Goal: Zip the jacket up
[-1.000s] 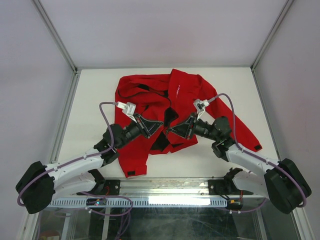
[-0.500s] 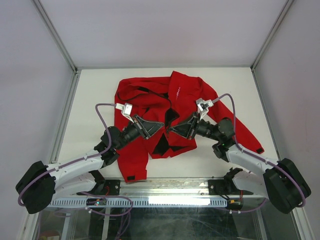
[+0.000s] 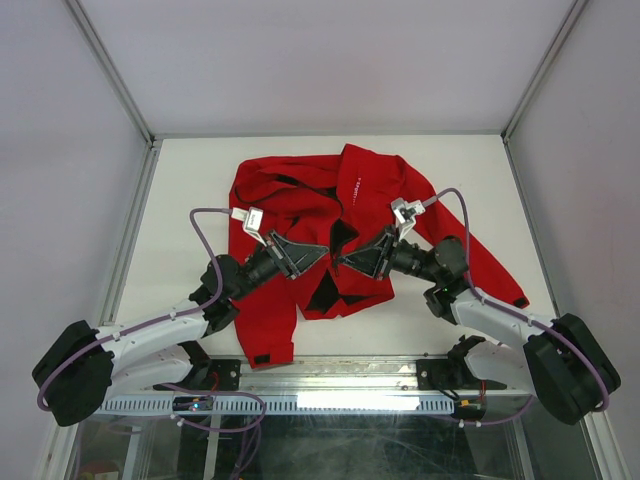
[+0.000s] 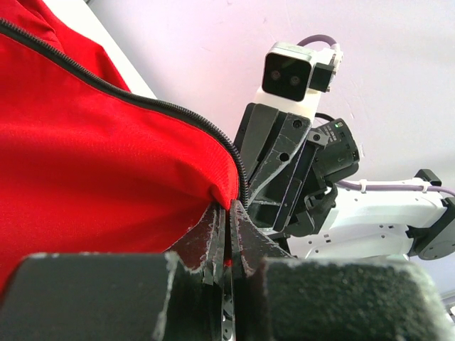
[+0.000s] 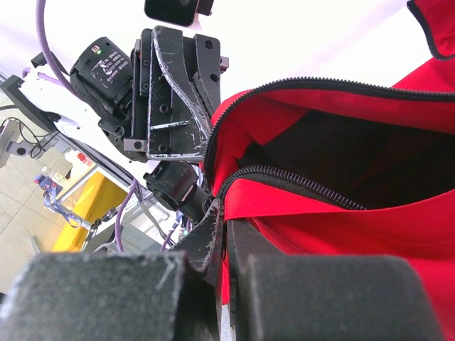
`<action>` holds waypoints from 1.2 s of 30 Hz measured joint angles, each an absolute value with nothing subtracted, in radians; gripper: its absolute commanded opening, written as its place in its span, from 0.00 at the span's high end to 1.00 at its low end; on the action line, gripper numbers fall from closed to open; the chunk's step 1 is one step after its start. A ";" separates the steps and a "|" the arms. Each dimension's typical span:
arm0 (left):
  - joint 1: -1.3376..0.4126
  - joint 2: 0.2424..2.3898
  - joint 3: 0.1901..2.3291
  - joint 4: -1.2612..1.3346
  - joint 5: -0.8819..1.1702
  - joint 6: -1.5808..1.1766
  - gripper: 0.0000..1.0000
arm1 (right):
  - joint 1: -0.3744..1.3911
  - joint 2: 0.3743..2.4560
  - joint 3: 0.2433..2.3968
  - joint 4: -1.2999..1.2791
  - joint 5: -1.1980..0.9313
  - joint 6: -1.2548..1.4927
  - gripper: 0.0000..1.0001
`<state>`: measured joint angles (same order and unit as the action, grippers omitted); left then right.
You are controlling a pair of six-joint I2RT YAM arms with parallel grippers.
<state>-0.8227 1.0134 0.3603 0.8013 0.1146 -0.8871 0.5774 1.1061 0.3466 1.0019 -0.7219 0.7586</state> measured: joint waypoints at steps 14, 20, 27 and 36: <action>-0.822 1.013 0.360 0.797 0.113 -0.897 1.00 | 0.577 1.106 0.345 1.019 -0.723 0.767 1.00; -0.823 1.013 0.360 0.782 0.111 -0.897 1.00 | 0.575 1.104 0.345 1.029 -0.722 0.772 1.00; -0.823 1.013 0.360 0.778 0.111 -0.889 1.00 | 0.574 1.104 0.345 1.034 -0.722 0.782 1.00; -0.823 1.005 0.360 0.774 0.104 -0.883 1.00 | 0.573 1.104 0.345 1.030 -0.719 0.783 1.00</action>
